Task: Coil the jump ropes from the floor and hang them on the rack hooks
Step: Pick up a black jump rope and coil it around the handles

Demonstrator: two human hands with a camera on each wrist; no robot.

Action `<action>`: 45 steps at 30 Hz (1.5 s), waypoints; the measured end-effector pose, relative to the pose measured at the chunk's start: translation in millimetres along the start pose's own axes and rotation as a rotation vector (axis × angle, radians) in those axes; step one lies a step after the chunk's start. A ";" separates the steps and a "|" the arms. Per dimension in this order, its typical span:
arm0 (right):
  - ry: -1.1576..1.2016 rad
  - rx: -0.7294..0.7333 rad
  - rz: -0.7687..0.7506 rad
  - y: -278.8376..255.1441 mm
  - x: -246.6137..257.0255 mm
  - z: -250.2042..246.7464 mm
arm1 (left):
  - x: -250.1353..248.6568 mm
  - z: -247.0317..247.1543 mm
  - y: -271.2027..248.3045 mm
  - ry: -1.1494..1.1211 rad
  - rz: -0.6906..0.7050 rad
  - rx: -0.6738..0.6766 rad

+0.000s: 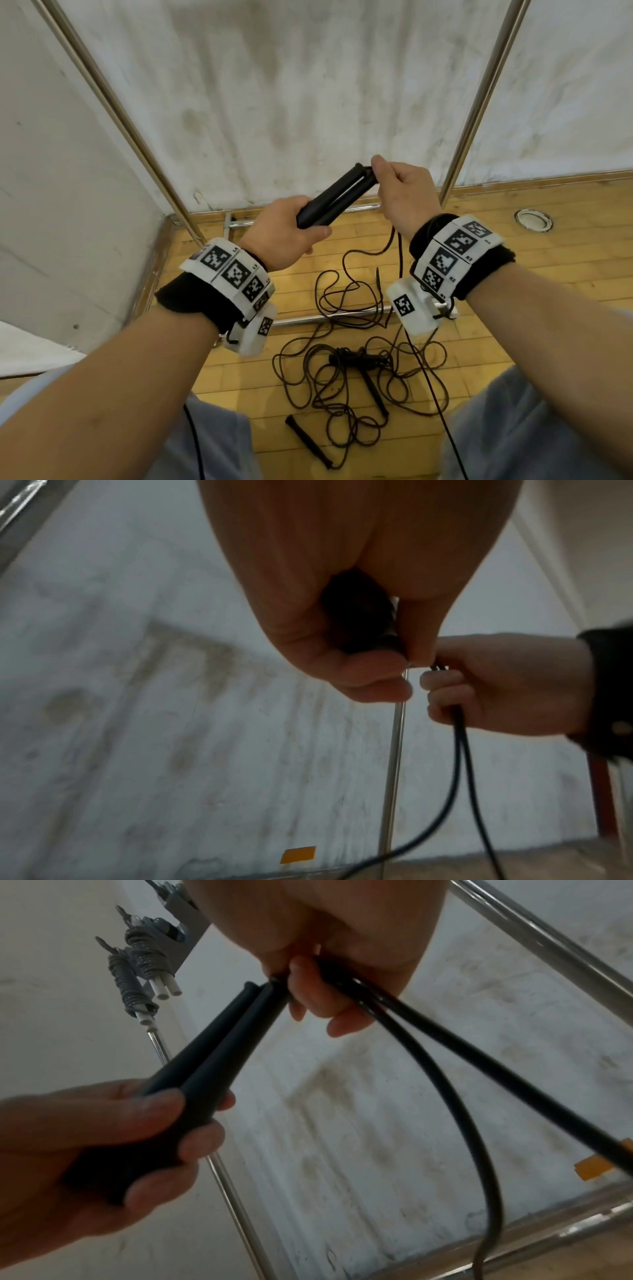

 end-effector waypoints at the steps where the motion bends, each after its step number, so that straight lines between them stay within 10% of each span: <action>1: 0.027 -0.013 -0.008 0.6 2.6 -1.4 | -3.6 -1.2 -0.4 -0.093 0.001 0.006; 9: 0.053 0.235 -0.033 -10.7 5.8 5.6 | -22.9 -10.6 3.4 -0.746 -0.084 -0.165; 19: -0.043 0.224 0.008 -27.2 -0.6 15.8 | -27.5 -4.6 7.4 -0.808 -0.200 -0.300; 36: -0.019 0.559 0.146 -50.5 -12.4 48.5 | -32.7 1.8 10.3 -1.080 -0.277 -0.157; 45: -0.258 0.632 0.094 -52.1 -21.8 38.7 | -27.4 -15.6 16.4 -0.935 -0.276 -0.432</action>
Point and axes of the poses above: each hand's wrist, its own y-axis towards the middle knuckle, its own z-axis out of the palm, x = y × z, the point moved 1 cm from there along y, towards the middle knuckle, and after that the axes turned 2 degrees about y, right-handed, at the moved point
